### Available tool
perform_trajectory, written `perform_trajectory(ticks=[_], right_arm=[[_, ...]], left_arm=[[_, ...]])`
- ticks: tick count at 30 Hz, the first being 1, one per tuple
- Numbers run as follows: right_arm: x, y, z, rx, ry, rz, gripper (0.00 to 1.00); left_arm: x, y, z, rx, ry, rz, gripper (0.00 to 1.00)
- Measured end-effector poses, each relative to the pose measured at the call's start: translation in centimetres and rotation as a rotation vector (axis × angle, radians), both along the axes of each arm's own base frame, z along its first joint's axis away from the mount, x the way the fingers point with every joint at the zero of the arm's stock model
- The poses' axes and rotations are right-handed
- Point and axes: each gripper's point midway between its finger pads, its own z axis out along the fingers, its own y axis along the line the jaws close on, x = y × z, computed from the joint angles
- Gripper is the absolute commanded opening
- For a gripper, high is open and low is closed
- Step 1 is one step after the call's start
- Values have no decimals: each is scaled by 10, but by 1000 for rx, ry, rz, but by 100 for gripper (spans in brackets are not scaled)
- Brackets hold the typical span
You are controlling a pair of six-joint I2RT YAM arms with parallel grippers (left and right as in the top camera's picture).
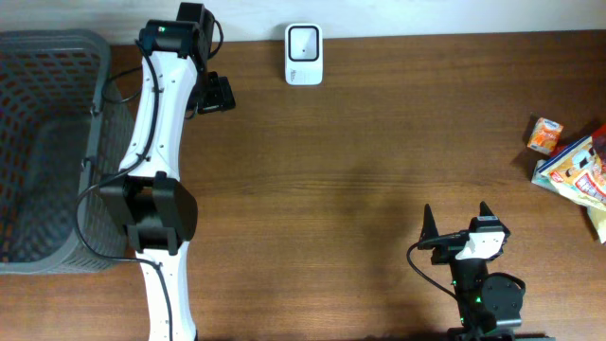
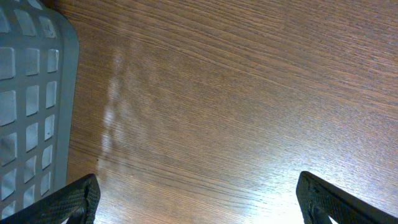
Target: Scan the item barcode
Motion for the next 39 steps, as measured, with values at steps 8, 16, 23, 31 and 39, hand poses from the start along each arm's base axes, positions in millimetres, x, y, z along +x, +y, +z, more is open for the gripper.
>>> perform_trajectory(ticks=[8,16,23,31,39], right_arm=[[0,0,0,0,0,0,99],[0,0,0,0,0,0,98],[0,0,0,0,-1,-1,98],[0,-1,1,0,-3,-3,99],[0,-1,1,0,-4,-3,98]], left_arm=[[0,-4,0,0,0,-9,99],[8,-84,82,4,-293,-172,99],[-14,-109,90,75,-437,-240,99],[-88,-91,25,53,-544,-286,99],[-187,-42,22,-32,-817,-252,99]])
